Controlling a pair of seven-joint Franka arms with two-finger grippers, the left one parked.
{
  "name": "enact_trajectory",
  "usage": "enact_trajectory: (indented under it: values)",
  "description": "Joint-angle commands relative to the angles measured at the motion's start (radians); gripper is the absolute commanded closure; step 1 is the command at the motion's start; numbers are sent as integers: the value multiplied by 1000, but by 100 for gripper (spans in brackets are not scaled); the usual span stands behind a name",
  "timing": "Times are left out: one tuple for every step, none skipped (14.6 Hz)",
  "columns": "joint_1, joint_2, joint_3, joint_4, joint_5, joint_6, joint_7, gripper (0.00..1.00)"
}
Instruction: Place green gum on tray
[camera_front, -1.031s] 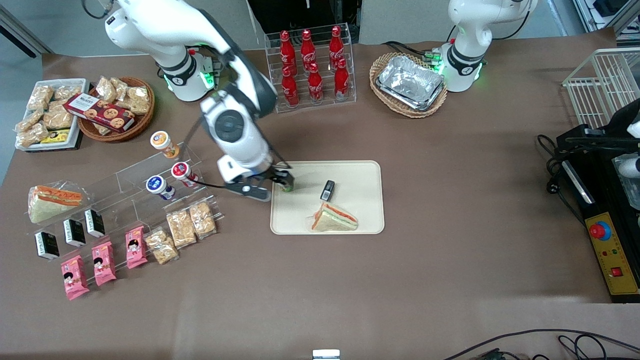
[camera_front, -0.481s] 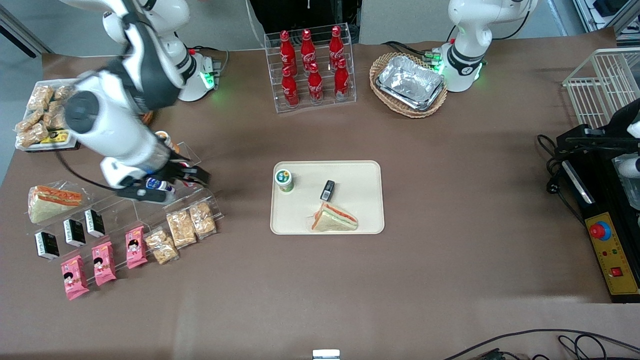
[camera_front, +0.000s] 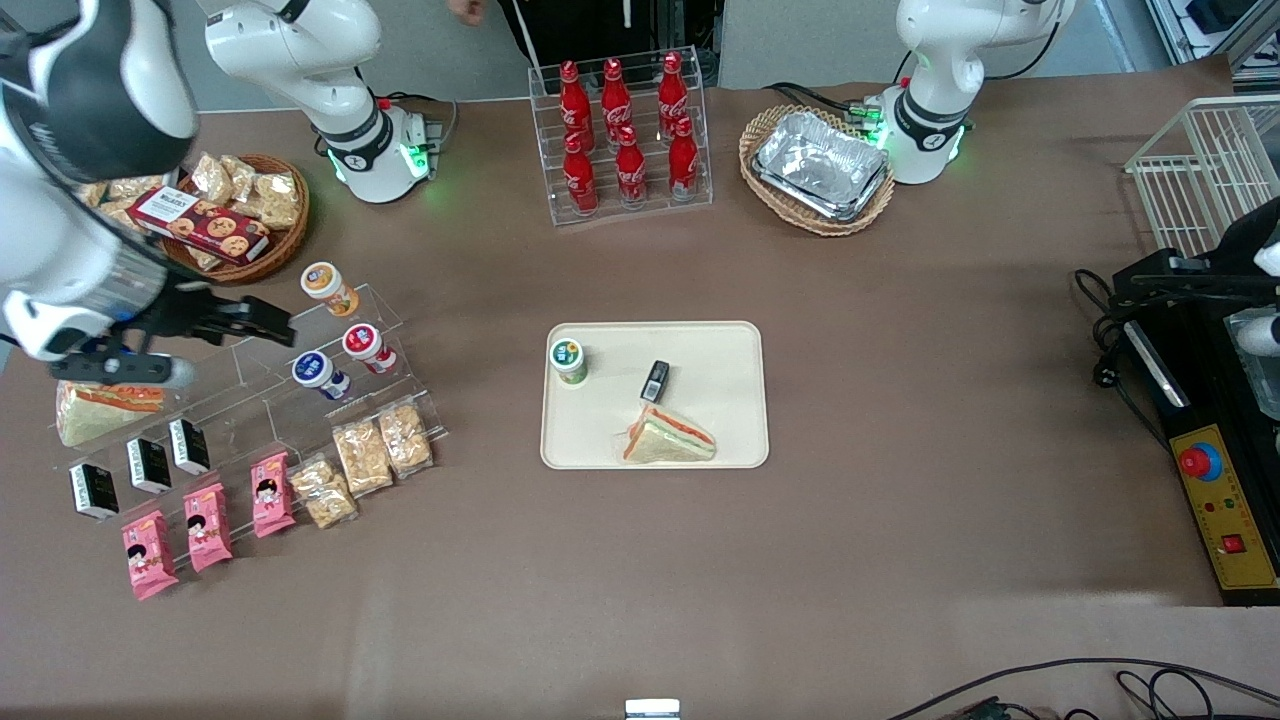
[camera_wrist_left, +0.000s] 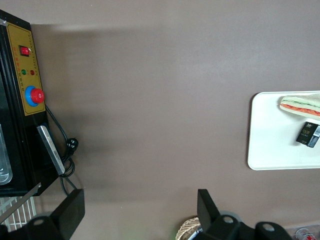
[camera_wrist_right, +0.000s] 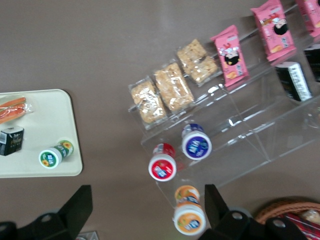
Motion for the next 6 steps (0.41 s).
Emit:
enact_trajectory:
  values:
    - [-70, 16, 11, 93, -13, -79, -74, 0]
    - [-90, 19, 12, 107, -11, -85, -103, 0]
    - [-104, 22, 12, 121, -11, -95, -134, 0]
    - [-113, 24, 12, 130, -11, -101, -145, 0]
    - [-121, 26, 12, 130, -11, -101, -145, 0]
    - [-122, 26, 11, 131, -13, -101, -145, 0]
